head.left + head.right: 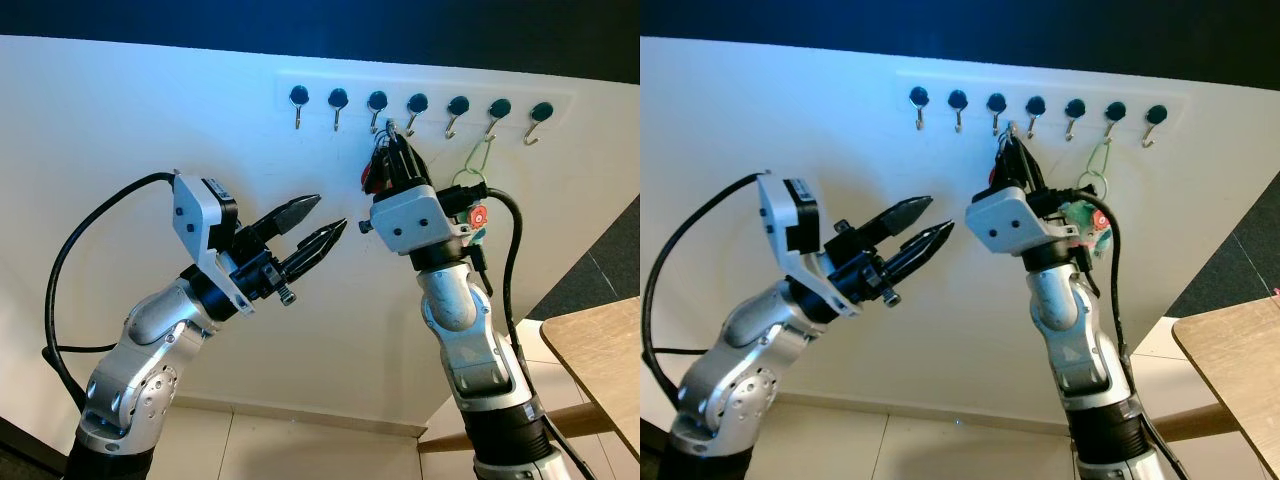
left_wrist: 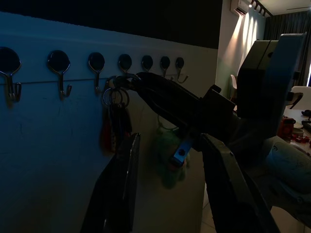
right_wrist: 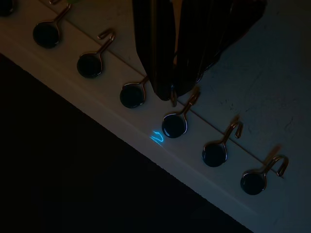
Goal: Hang keys on a hook
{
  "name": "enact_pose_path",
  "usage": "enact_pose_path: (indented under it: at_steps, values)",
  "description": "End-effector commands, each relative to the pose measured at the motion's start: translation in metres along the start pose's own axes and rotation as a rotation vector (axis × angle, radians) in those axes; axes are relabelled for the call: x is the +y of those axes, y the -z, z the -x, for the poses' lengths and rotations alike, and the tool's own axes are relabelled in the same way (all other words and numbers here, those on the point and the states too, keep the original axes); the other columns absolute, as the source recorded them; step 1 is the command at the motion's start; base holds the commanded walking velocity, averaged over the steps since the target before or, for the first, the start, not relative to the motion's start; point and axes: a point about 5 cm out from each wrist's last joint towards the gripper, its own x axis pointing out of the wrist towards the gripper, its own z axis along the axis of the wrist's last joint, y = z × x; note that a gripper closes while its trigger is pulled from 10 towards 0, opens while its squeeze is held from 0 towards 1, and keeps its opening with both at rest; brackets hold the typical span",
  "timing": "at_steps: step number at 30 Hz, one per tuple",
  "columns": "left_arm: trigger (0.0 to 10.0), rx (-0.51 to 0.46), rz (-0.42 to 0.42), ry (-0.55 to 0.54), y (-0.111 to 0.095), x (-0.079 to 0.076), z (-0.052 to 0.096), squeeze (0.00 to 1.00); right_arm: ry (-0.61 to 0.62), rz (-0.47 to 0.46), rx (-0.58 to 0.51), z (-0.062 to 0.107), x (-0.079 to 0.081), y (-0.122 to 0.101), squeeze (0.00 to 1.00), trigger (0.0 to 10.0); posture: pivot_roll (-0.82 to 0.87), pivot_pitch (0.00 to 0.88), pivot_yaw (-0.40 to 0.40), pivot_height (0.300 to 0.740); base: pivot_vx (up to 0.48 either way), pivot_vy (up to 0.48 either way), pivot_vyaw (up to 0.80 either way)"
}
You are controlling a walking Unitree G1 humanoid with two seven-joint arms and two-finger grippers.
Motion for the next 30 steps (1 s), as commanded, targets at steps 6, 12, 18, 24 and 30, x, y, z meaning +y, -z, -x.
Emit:
enact_pose_path:
  at_steps: [6, 12, 18, 24, 30]
  values:
    - [10.0, -0.004, 0.016, 0.032, -0.002, -0.006, -0.003, 0.0, -0.035, 0.035, -0.047, -0.001, 0.006, -0.008, 0.0, 10.0, 0.02, 0.09, -0.042, 0.74, 0.0, 0.0, 0.0]
    - [10.0, -0.003, 0.023, 0.039, -0.002, -0.007, -0.003, 0.0, -0.056, 0.07, -0.076, 0.003, 0.008, -0.011, 0.0, 10.0, 0.02, 0.093, -0.041, 0.74, 0.0, 0.0, 0.0]
    - [10.0, -0.007, 0.027, 0.041, -0.003, -0.007, -0.003, 0.0, -0.064, 0.096, -0.092, 0.005, 0.01, -0.014, 0.0, 10.0, 0.02, 0.088, -0.041, 0.74, 0.0, 0.0, 0.0]
    - [10.0, -0.022, 0.038, 0.055, -0.005, -0.01, -0.007, 0.0, -0.068, 0.14, -0.133, 0.002, 0.009, -0.018, 0.0, 10.0, 0.01, 0.088, -0.044, 0.74, 0.0, 0.0, 0.0]
    - [10.0, 0.019, -0.005, 0.042, 0.0, -0.007, -0.005, 0.0, -0.079, 0.165, -0.159, 0.002, 0.009, -0.021, 0.0, 10.0, 0.01, 0.092, -0.047, 0.74, 0.0, 0.0, 0.0]
